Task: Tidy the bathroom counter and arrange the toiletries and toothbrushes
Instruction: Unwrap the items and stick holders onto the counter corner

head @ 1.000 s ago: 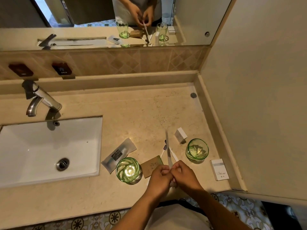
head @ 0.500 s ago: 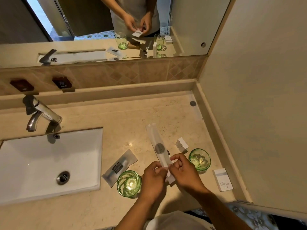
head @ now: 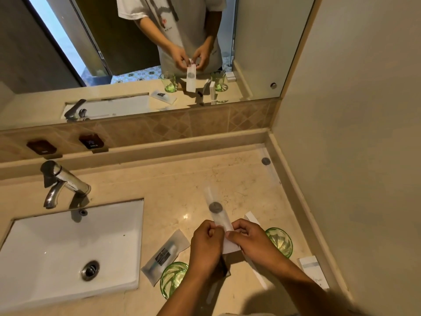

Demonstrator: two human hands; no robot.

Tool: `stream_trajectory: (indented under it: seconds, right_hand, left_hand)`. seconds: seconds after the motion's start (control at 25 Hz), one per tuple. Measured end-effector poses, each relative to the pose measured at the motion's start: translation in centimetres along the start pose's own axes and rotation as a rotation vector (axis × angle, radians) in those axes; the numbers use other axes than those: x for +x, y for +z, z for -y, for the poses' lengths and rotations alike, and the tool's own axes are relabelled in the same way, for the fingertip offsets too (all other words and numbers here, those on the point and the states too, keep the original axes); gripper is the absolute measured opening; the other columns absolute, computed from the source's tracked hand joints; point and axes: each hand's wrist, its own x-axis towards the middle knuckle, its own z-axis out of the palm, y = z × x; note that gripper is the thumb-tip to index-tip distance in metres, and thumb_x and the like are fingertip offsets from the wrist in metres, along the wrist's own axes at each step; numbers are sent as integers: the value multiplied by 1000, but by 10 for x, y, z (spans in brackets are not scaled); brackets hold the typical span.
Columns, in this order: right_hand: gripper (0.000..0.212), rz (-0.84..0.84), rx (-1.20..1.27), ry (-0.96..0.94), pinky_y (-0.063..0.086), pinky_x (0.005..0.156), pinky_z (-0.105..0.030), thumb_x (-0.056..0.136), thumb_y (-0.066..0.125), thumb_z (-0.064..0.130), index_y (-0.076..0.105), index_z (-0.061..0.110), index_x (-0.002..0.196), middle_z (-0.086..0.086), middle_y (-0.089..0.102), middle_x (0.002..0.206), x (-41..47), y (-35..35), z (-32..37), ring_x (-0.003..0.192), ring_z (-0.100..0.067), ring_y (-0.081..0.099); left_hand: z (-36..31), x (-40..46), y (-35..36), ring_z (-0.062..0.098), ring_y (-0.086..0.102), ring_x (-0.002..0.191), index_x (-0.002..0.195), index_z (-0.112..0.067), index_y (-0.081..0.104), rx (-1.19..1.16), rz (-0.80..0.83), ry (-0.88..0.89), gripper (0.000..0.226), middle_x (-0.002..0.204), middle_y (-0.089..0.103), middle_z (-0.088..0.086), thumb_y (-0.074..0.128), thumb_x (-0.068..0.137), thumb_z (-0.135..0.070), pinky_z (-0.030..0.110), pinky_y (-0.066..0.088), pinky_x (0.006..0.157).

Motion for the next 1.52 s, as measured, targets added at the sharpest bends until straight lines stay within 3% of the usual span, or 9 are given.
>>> stream_trajectory:
  seconds: [0.12, 0.32, 0.44, 0.56, 0.8, 1.04, 1.16, 1.36, 1.52]
  right_hand:
    - [6, -11, 57, -11, 60, 73, -36, 91, 70, 22, 74, 20, 94, -4, 77, 84, 8, -9, 15, 83, -22, 74]
    - [12, 24, 74, -38, 45, 53, -14, 98, 63, 16, 73, 11, 102, 9, 72, 68, 19, -34, 33, 57, 0, 62]
    - [12, 35, 67, -26, 44, 52, -18, 97, 63, 17, 74, 15, 102, 6, 65, 65, 32, -48, 32, 54, -5, 56]
    - [9, 40, 61, -2, 46, 55, -25, 96, 64, 18, 73, 18, 95, 4, 63, 59, 49, -60, 27, 58, -16, 55]
    - [28, -24, 56, -11, 49, 61, -31, 94, 69, 27, 68, 4, 77, -7, 66, 62, 82, -82, 17, 57, -15, 56]
    - [32, -124, -161, 39, 48, 58, -15, 93, 67, 28, 69, 15, 64, 1, 69, 57, 121, -99, 18, 51, -7, 56]
    - [35, -146, -187, 88, 45, 64, -19, 94, 65, 33, 67, 24, 60, 4, 69, 58, 141, -108, 9, 52, 1, 57]
    - [34, -236, -78, 110, 46, 62, -9, 99, 60, 31, 73, 7, 78, 1, 72, 68, 161, -116, -11, 60, 0, 64]
    - [36, -356, -243, 177, 41, 61, -10, 100, 56, 35, 66, 14, 73, 1, 68, 67, 180, -118, -24, 61, -6, 61]
  left_hand:
    - [-16, 19, 5, 18, 54, 64, 82, 2, 61, 3, 33, -32, 22, 69, 58, 8, 58, 94, -16, 26, 43, 57]
    - [-38, 64, 19, 33, 72, 81, 96, -1, 71, -91, 121, -108, 24, 92, 74, 22, 60, 95, -22, 45, 61, 73]
    - [-45, 92, 30, 29, 67, 70, 98, 9, 69, -135, 112, -191, 27, 91, 71, 30, 57, 97, -15, 31, 56, 57]
    - [-47, 114, 42, 30, 63, 72, 92, 10, 67, -125, 133, -219, 28, 90, 68, 34, 57, 97, -16, 35, 50, 64]
    - [-48, 148, 61, 28, 61, 67, 93, 4, 69, -125, 182, -275, 27, 80, 69, 21, 59, 97, -21, 32, 48, 56]
    - [-55, 188, 83, 28, 62, 68, 90, 1, 68, -82, 201, -278, 22, 81, 69, 19, 60, 97, -19, 34, 49, 57]
    - [-59, 215, 97, 30, 62, 71, 82, -3, 67, 8, 206, -245, 22, 82, 68, 20, 63, 96, -19, 37, 53, 64]
    - [-63, 250, 118, 18, 49, 45, 78, -3, 64, 73, 243, -234, 18, 63, 55, 16, 66, 94, -11, 21, 42, 44]
    - [-59, 273, 134, 22, 47, 43, 76, 1, 66, 88, 285, -257, 21, 57, 57, 19, 69, 93, -11, 25, 42, 47]
